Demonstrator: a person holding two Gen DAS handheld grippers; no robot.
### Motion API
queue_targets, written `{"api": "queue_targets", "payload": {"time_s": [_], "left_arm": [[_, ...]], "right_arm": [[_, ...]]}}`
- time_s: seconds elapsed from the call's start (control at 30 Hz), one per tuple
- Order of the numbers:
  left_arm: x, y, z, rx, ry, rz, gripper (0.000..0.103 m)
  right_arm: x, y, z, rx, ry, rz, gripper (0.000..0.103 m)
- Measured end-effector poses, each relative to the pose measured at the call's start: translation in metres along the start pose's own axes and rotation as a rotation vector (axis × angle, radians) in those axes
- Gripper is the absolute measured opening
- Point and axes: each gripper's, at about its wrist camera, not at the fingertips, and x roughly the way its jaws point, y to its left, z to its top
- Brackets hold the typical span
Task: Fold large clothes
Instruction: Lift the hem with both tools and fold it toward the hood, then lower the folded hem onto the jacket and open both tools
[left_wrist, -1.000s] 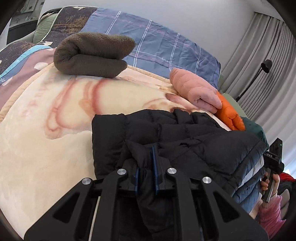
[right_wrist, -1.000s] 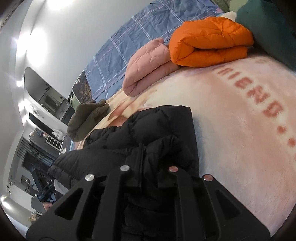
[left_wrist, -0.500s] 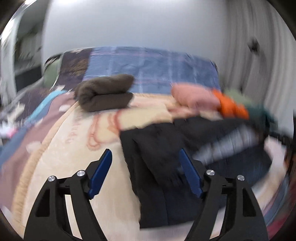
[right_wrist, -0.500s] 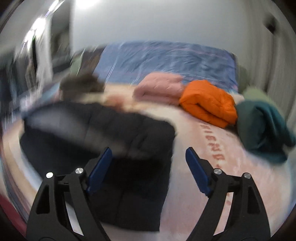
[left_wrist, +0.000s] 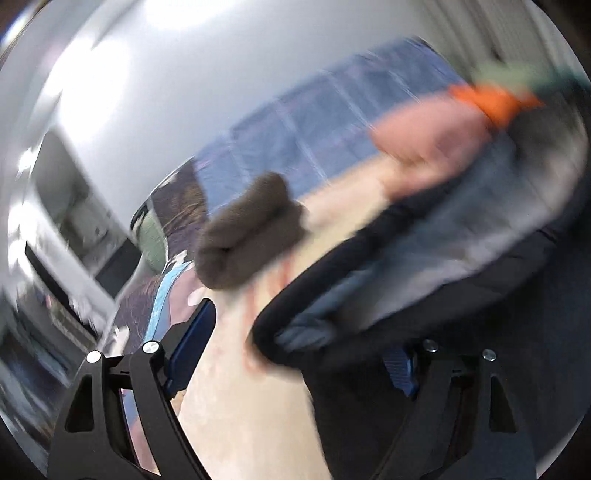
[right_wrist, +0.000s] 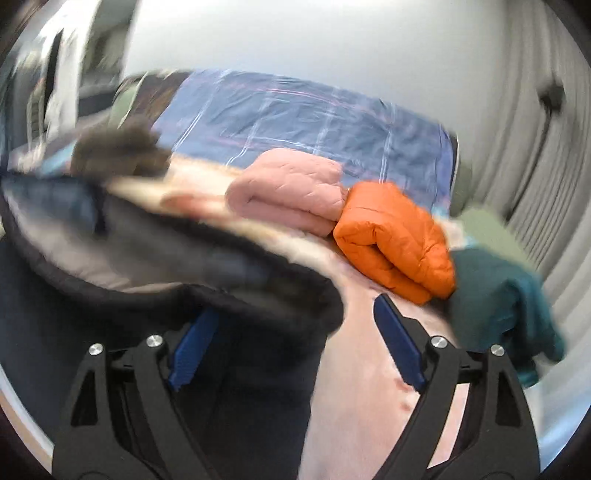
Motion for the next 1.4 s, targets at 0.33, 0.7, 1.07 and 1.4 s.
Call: {"api": "queue_targets", "payload": {"time_s": [0.33, 0.7, 1.07, 1.4], "left_arm": [[0.059, 0.053, 0.008, -0.358, 0.111, -0.308, 0.091], [0.097, 0.026, -0.004, -0.505, 0.215, -0.522, 0.004], [0.118, -0.014, -0.024, -0.263, 0.319, -0.302, 0.014], [0.046, 0.024, 0.000, -0.343, 0.160, -0.259, 0.035]], "right_arm": [[0.049, -0.055, 0.006, 0.389, 0.090, 0.197, 0.087], [0.074, -0.052, 0.019, 0.450, 0.131, 0.362, 0.010], [0.137, -0.004, 0.003, 0.300, 0.284, 0.189, 0.027], [0.038, -0.005, 0.029, 0.290, 0.035, 0.036, 0.060]]}}
